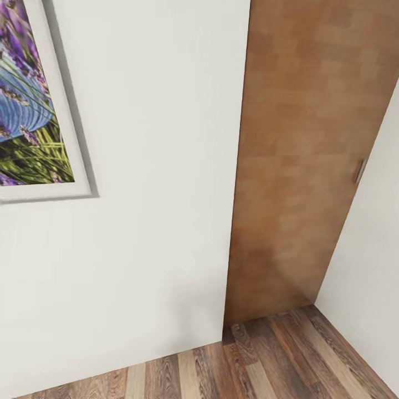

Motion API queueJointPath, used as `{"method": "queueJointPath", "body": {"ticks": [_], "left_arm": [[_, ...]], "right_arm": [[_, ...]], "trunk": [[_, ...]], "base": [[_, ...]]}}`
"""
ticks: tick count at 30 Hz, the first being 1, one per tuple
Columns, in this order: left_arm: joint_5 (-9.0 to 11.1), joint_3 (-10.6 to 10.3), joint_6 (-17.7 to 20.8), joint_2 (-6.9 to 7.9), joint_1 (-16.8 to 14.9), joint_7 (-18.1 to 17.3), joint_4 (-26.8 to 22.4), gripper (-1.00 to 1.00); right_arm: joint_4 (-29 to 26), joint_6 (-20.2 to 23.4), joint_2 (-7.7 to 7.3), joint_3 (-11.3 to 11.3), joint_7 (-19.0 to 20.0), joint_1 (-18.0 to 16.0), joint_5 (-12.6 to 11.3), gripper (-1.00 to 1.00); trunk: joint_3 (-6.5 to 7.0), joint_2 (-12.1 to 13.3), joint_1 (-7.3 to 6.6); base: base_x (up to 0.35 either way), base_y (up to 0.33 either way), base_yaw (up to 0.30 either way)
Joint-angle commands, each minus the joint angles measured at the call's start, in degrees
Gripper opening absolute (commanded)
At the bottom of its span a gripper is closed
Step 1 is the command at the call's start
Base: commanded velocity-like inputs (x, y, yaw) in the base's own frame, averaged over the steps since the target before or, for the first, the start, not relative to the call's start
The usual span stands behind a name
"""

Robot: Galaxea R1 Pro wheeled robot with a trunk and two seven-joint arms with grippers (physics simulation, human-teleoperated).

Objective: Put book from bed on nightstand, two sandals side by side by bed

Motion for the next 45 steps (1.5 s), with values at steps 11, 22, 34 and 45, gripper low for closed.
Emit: {"method": "queueJointPath", "body": {"ticks": [11,22,34,45], "left_arm": [[0.16,0.00,-0.12,0.00,-0.01,0.00,-0.01,1.00],[0.16,0.00,-0.12,0.00,-0.01,0.00,-0.01,1.00],[0.16,0.00,-0.12,0.00,-0.01,0.00,-0.01,1.00],[0.16,0.00,-0.12,0.00,-0.01,0.00,-0.01,1.00]], "right_arm": [[0.04,-0.19,0.01,-0.09,-0.04,-0.03,0.02,1.00],[0.03,-0.19,0.01,-0.01,-0.04,-0.03,0.03,1.00],[0.01,-0.19,0.01,0.00,-0.04,-0.03,0.03,1.00],[0.00,-0.19,0.10,0.09,-0.04,-0.03,0.11,1.00]], "trunk": [[-0.05,-0.03,0.00],[-0.05,-0.03,0.00],[-0.05,-0.03,0.00],[-0.05,-0.03,0.00]], "base": [[0.000,0.000,0.292],[0.048,-0.049,0.292],[0.056,-0.059,0.292],[0.168,-0.001,0.097]]}}
